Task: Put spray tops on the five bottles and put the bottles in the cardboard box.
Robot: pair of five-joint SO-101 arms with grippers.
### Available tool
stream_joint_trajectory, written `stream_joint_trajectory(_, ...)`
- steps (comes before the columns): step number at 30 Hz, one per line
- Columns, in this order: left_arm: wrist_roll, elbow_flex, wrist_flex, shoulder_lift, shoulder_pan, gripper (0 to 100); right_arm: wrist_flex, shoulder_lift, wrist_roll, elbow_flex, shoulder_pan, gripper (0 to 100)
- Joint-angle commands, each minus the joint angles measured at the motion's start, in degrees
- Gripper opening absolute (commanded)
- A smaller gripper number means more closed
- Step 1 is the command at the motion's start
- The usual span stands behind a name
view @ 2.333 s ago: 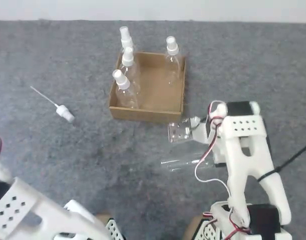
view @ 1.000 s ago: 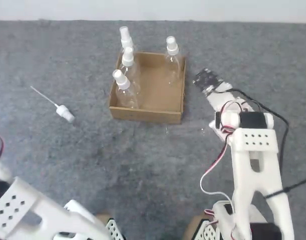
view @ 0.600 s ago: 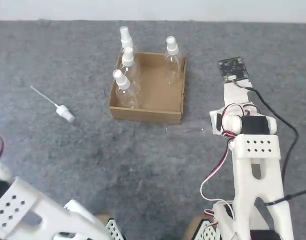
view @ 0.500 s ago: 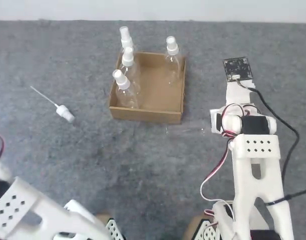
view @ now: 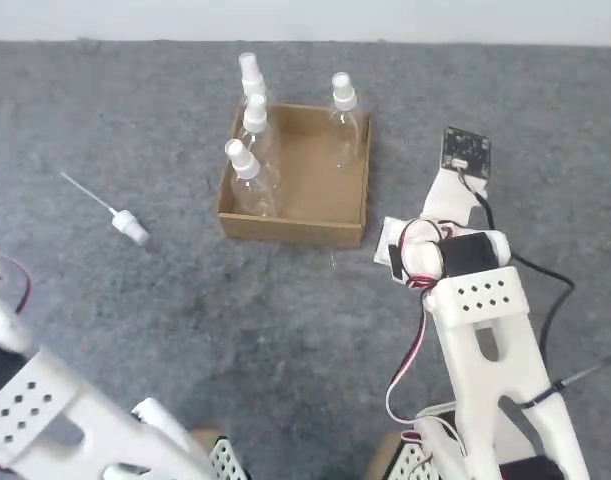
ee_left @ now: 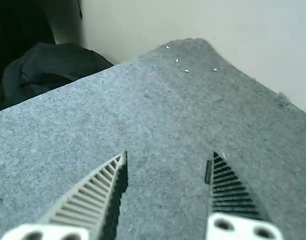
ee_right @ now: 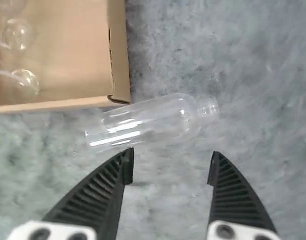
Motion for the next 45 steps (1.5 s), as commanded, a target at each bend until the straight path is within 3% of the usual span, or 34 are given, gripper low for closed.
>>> stream_joint_trajectory(1,-0.5,-0.7,0.3,0.2,0.1,24,0.2,-2.6,-4.8,-2.3,-0.7,21.0)
stream_joint_trajectory(17,-3.3,0.8,0.3,-0.1,0.1,24,0.7,24.3,-20.7,-18.7,-0.4,21.0)
stream_joint_trajectory(25,-3.3,1.5,0.1,0.0,0.1,24,0.0,32.7,-24.9,-21.1,-0.6,21.0)
stream_joint_trajectory(42,-3.4,1.5,0.4,0.1,0.1,24,-1.8,42.2,-25.2,-20.7,-0.3,21.1)
stream_joint_trajectory(45,-3.4,1.5,0.4,0.1,0.1,24,-2.9,43.7,-25.2,-20.9,-0.1,26.3)
